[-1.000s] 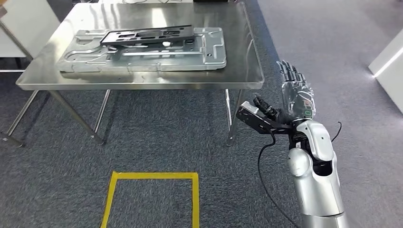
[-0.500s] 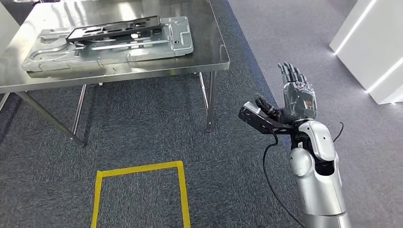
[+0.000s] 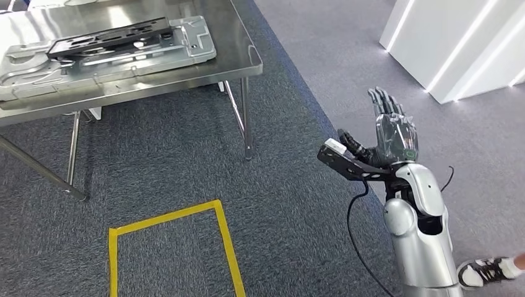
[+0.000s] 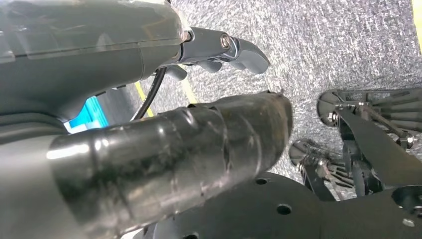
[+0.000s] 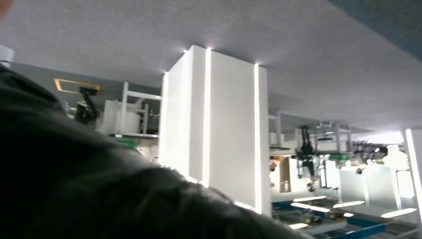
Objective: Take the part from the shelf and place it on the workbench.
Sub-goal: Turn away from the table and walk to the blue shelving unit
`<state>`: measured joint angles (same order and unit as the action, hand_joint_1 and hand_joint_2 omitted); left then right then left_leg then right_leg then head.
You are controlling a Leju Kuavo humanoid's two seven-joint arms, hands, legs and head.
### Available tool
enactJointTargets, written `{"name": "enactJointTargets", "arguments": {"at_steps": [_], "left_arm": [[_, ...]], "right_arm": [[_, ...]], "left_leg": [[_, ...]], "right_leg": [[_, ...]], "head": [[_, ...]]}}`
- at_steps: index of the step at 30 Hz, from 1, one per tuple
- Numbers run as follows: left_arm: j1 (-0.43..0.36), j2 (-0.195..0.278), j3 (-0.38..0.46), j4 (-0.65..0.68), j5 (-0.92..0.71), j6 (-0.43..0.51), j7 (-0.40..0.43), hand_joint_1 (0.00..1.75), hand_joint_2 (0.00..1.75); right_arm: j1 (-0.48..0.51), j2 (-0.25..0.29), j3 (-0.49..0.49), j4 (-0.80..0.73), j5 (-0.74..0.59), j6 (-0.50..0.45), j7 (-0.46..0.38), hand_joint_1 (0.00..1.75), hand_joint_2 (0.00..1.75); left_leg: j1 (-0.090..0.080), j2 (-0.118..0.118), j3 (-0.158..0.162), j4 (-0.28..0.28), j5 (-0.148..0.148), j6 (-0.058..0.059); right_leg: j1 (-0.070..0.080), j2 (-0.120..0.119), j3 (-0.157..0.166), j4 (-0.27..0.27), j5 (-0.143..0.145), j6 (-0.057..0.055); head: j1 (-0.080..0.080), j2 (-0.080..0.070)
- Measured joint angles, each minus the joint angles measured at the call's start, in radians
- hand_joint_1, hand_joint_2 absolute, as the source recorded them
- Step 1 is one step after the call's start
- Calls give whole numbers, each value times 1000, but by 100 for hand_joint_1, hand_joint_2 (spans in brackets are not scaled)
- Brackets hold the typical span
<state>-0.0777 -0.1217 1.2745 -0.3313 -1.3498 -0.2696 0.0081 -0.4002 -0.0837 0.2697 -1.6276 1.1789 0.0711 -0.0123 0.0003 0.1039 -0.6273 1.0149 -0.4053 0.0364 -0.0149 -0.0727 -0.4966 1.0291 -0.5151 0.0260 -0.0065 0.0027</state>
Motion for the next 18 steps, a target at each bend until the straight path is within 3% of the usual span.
{"name": "enactJointTargets", "arguments": {"at_steps": [2, 3, 4, 5, 7, 8, 9, 10, 12, 14, 15, 16, 18], "left_arm": [[1, -4, 0, 0, -1, 0, 0, 0, 0], [1, -5, 0, 0, -1, 0, -1, 0, 0], [1, -6, 0, 0, -2, 0, -2, 0, 0], [3, -6, 0, 0, -4, 0, -2, 0, 0], [5, -8, -1, 0, -7, -1, -4, 0, 0], [7, -8, -1, 0, -8, -1, -4, 0, 0], [7, -9, -1, -1, -10, -1, -4, 0, 0], [8, -10, -1, -1, -11, -1, -4, 0, 0], [6, -10, -3, -4, -13, -2, -5, 0, 0], [4, -11, -4, -8, -15, -1, -6, 0, 0], [4, -12, -4, -9, -16, -2, -7, 0, 0], [3, -13, -4, -10, -17, -2, -8, 0, 0], [0, -16, -5, -12, -19, -2, -9, 0, 0]], "right_arm": [[6, -9, -9, -3, -4, -1, -2, 0, 0], [10, -13, -13, -4, -4, -2, -2, 0, 0], [13, -15, -16, -5, -4, -2, -2, 0, 0], [16, -17, -19, -5, -4, -2, -3, 0, 0], [26, -20, -27, -7, -6, -2, -4, 0, 0], [34, -23, -33, -8, -8, -3, -4, 0, 0], [42, -26, -39, -9, -10, -3, -5, 0, 0], [50, -30, -46, -11, -13, -3, -6, 0, 0], [63, -39, -61, -17, -19, -5, -8, 0, 0], [74, -47, -78, -27, -24, -7, -10, 0, 0], [78, -52, -86, -32, -27, -8, -12, 0, 0], [81, -56, -92, -36, -29, -9, -13, 0, 0], [91, -66, -103, -41, -32, -10, -16, 0, 0]], "left_leg": [[2, 18, -3, -1, 15, -13], [5, 13, -8, 1, 10, -19], [7, -4, -16, 16, -12, -25], [9, -29, -30, 51, -52, -29], [11, -79, -62, 172, -155, -33], [11, -90, -71, 235, -185, -33], [11, -94, -69, 274, -190, -32], [11, -95, -52, 279, -174, -30], [11, -111, 32, 189, -125, -22], [10, -146, 131, 48, -126, -12], [8, -159, 158, 2, -136, -9], [5, -162, 167, -19, -142, -6], [4, -143, 154, -23, -126, 5]], "right_leg": [[7, 9, 5, -34, -1, -16], [7, 17, -2, -38, 12, -24], [4, 26, -12, -42, 25, -33], [2, 34, -26, -45, 40, -41], [2, 54, -58, -43, 67, -49], [3, 66, -77, -41, 80, -49], [4, 78, -95, -38, 92, -49], [4, 89, -114, -33, 104, -47], [3, 112, -150, -23, 126, -40], [2, 132, -176, -13, 147, -29], [1, 140, -182, -12, 157, -22], [1, 148, -186, -14, 169, -15], [-1, 156, -192, -17, 180, -2]], "head": [[-1, 0], [0, 0], [-1, 0], [-1, 0], [-2, 0], [-2, 0], [-2, 0], [-2, 0], [-2, 0], [-2, 0], [-2, 0], [-2, 0], [-1, 0]]}}
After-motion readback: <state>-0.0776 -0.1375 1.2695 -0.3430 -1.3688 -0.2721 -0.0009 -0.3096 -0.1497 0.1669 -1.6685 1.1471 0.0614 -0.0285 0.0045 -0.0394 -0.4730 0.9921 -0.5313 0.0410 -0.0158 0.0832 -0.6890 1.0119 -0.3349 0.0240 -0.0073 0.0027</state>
